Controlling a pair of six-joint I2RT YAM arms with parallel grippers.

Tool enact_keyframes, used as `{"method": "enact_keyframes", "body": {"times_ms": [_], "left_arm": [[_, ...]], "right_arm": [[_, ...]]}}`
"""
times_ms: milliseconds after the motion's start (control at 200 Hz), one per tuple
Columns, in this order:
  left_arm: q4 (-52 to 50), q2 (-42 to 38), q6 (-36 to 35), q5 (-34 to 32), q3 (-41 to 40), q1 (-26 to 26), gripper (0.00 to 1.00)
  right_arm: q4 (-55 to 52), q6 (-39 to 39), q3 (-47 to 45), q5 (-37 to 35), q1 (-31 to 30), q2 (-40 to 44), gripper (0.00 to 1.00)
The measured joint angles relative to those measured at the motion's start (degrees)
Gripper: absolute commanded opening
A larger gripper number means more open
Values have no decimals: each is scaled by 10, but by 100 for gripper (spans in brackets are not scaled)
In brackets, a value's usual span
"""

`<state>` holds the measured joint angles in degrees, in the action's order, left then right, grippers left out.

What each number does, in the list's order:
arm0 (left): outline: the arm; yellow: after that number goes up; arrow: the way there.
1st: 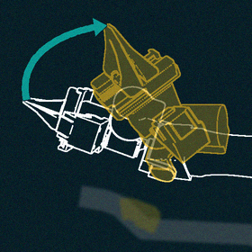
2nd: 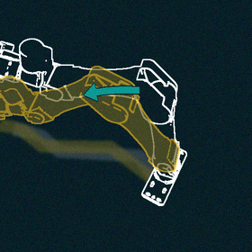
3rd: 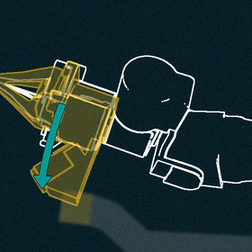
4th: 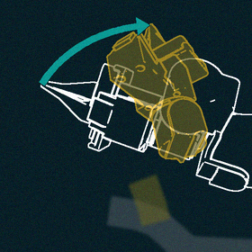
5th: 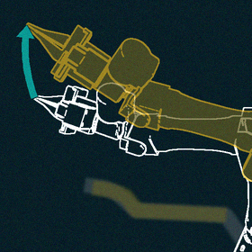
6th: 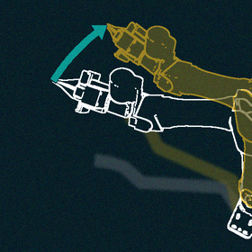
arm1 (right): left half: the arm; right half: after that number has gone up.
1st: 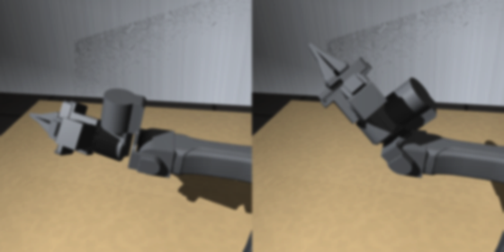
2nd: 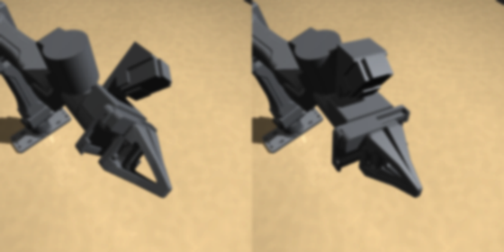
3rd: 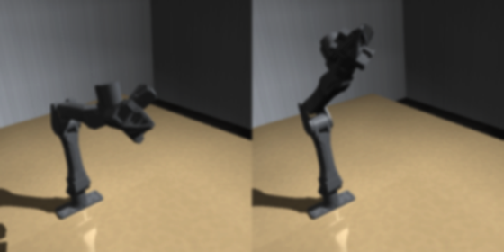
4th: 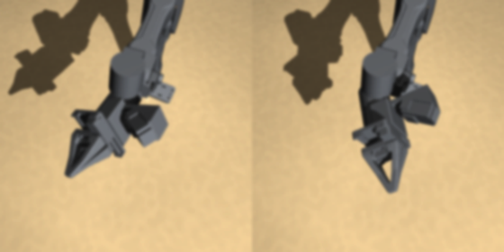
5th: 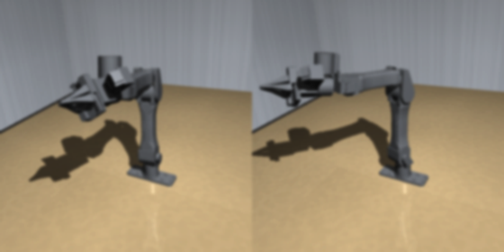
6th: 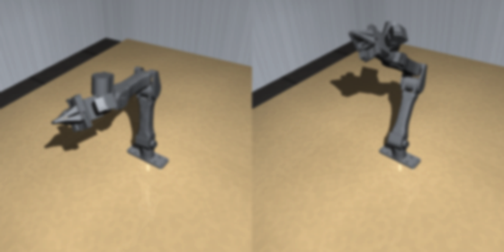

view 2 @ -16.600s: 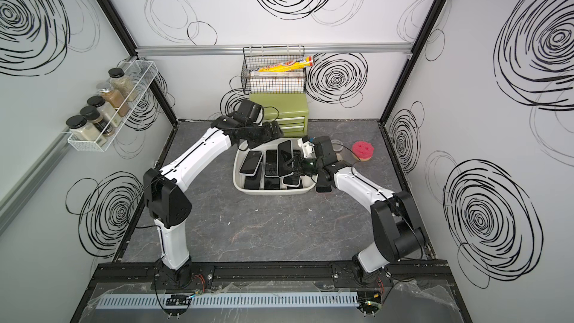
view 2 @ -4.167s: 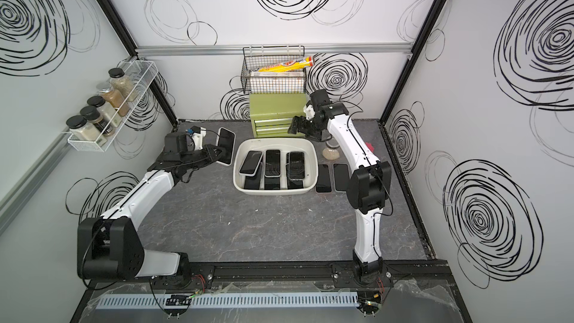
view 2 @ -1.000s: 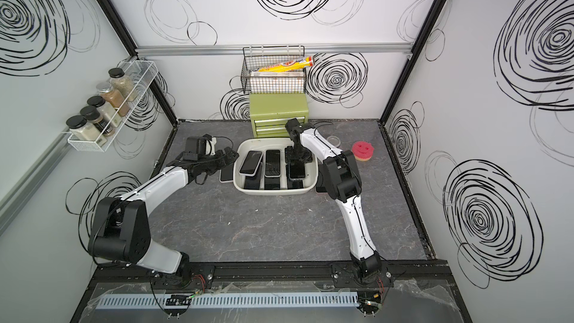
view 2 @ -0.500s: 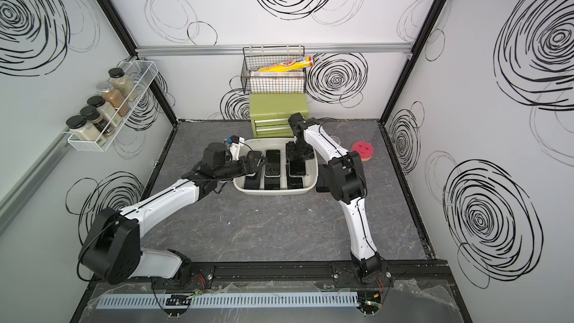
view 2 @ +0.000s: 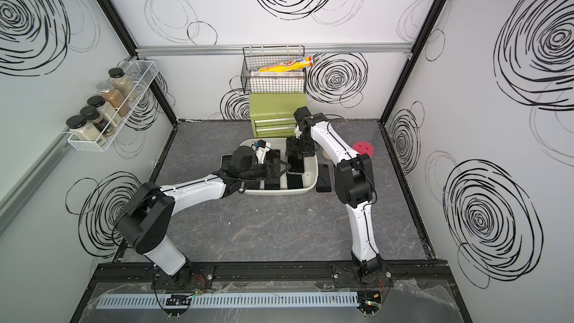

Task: Take the phone out of the storage box
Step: Pick up the phone from the storage box.

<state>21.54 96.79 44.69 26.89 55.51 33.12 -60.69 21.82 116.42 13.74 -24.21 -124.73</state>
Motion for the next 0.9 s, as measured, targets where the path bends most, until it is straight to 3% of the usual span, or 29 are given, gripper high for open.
{"method": "enact_keyframes", "body": {"times_ms": [396,506,601,761,901], "left_arm": [[15,73,7,10,55,3,83],[15,83,5,13,68,2,69],[16,96,4,16,85,2,64],[8,108,5,27,101,3,38],[-1,112,5,28,106,1,30]], "right_arm": [[-5,0,-9,41,0,34,23],[-4,0,-17,53,0,41,21],[-3,0,-31,64,0,48,21],[1,4,-47,77,2,56,20],[5,6,-48,86,3,59,20]]}}
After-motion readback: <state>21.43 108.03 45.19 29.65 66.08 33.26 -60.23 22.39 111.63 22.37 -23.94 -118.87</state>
